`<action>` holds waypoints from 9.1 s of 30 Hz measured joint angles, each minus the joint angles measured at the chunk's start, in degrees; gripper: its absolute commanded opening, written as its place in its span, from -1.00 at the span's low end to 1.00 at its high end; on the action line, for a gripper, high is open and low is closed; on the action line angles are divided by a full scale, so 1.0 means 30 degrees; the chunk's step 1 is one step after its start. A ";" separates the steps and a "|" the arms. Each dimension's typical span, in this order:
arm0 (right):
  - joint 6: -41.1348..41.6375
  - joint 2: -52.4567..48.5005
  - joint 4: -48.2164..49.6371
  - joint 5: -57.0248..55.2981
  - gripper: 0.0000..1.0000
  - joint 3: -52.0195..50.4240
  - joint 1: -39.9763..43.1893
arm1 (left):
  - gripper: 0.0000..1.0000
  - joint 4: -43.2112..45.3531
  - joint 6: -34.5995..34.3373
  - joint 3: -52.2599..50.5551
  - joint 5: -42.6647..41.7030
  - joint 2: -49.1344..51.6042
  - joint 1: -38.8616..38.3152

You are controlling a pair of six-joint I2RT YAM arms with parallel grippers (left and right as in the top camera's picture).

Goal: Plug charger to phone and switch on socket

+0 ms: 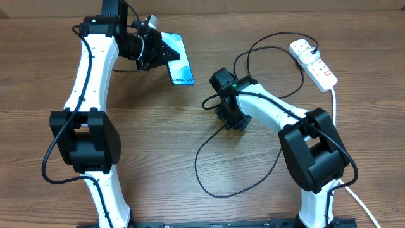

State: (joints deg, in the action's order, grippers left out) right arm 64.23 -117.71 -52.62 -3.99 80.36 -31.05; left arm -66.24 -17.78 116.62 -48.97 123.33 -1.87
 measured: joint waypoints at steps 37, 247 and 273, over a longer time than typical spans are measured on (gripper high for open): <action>-1.3063 0.7322 -0.1035 0.9836 -0.92 0.1603 0.1596 | -0.92 -0.0029 0.3468 0.0000 -0.5435 0.0000 -0.0095; -1.3420 0.6841 0.9311 2.3649 -0.93 -0.1078 0.3351 | -0.92 0.0219 0.2769 0.0000 -1.2961 0.0000 -0.0510; -1.2983 0.6579 0.9165 2.6243 -0.93 -0.1078 0.3563 | -0.92 0.0787 0.2739 0.0000 -1.2968 0.0000 -0.0466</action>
State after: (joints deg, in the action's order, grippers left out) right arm 25.28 -97.97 -25.12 74.74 77.12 -20.36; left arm -63.88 -9.56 116.62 -87.88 123.33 -3.27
